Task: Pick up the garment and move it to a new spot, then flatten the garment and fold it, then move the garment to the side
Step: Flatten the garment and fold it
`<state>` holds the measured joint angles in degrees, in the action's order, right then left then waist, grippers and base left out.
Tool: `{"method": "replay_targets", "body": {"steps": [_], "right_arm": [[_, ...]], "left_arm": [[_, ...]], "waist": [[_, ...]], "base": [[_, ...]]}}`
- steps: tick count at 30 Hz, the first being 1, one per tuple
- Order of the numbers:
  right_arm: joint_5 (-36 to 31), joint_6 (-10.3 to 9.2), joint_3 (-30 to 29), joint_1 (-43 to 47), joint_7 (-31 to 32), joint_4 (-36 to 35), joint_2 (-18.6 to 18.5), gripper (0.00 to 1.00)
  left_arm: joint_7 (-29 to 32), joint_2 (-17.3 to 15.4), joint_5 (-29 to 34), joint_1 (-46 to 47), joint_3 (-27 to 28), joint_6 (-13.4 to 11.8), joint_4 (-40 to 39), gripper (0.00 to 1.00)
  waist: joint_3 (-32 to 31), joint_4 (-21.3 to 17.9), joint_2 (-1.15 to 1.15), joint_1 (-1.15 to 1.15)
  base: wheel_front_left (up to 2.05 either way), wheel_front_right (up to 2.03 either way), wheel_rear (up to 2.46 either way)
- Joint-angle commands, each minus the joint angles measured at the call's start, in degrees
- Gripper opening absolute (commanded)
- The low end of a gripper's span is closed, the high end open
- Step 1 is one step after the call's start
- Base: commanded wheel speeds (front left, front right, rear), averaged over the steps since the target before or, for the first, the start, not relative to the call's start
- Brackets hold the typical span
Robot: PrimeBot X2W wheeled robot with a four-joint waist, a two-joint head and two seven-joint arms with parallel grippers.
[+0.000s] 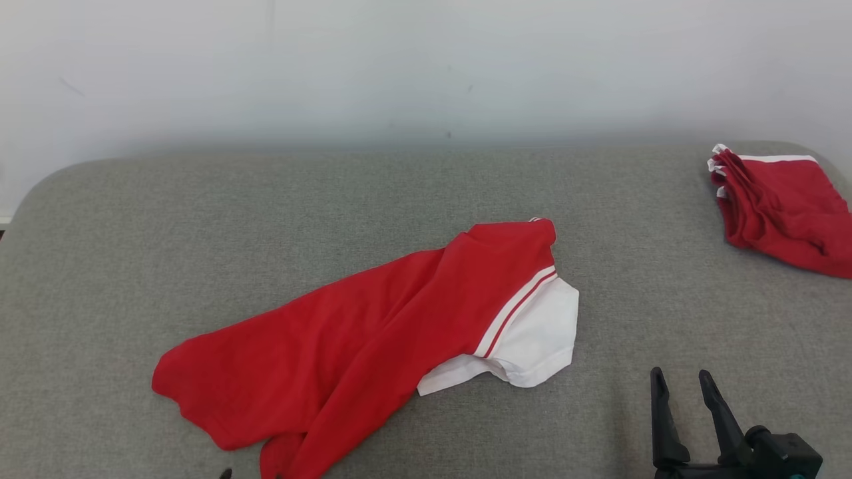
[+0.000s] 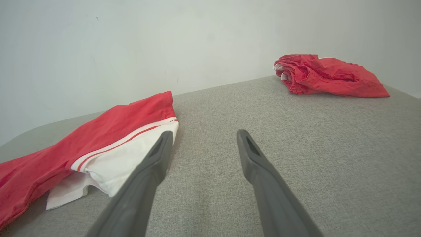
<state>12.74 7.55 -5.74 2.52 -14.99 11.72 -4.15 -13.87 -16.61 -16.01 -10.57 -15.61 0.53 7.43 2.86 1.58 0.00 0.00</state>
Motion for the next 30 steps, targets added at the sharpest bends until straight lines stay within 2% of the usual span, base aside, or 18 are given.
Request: {"method": "replay_targets", "body": {"steps": [1, 5, 10, 16, 23, 30], "right_arm": [[-0.2, -0.15, -0.2, 0.6, -0.3, -0.1, -0.3, 1.00], [-0.3, -0.15, -0.1, 0.7, -0.3, -0.1, -0.4, 1.00], [-0.8, -0.15, 0.0, 0.6, -0.3, 0.0, -0.5, 1.00], [-0.5, -0.15, 0.6, -0.7, -0.3, 0.9, -1.4, 1.00], [-0.5, -0.16, 1.7, -4.0, -0.3, 3.2, -2.6, 1.00], [-0.4, -0.15, 4.0, -11.9, -0.3, 9.3, -5.6, 1.00]], "left_arm": [[-0.7, 1.0, -1.1, 0.4, 0.8, -0.1, -1.2, 1.00], [-1.2, 1.3, -1.0, 1.1, 2.8, -0.9, -4.1, 1.00], [-1.3, 2.5, 1.2, 2.4, 6.1, -3.3, -7.5, 1.00], [-1.3, 5.6, 1.8, 4.0, 10.1, -4.9, -8.2, 1.00], [-1.3, 8.7, 3.7, 5.9, 12.5, -3.7, -6.0, 1.00], [-1.3, 10.5, 5.2, 7.2, 13.7, -1.9, -4.3, 1.00]], "waist": [[-0.3, 0.5, 0.00, 0.00], [-0.6, 1.2, 0.00, 0.00], [-0.9, 1.8, 0.00, 0.00], [-0.7, 2.0, 0.00, 0.00], [0.1, 2.3, 0.00, 0.00], [1.4, 4.1, 0.00, 0.00]], "base": [[0.00, 0.00, 0.00], [0.00, 0.00, 0.00], [0.00, 0.00, 0.00], [0.00, 0.00, 0.00], [0.00, 0.00, 0.00], [0.00, 0.00, 0.00]]}}
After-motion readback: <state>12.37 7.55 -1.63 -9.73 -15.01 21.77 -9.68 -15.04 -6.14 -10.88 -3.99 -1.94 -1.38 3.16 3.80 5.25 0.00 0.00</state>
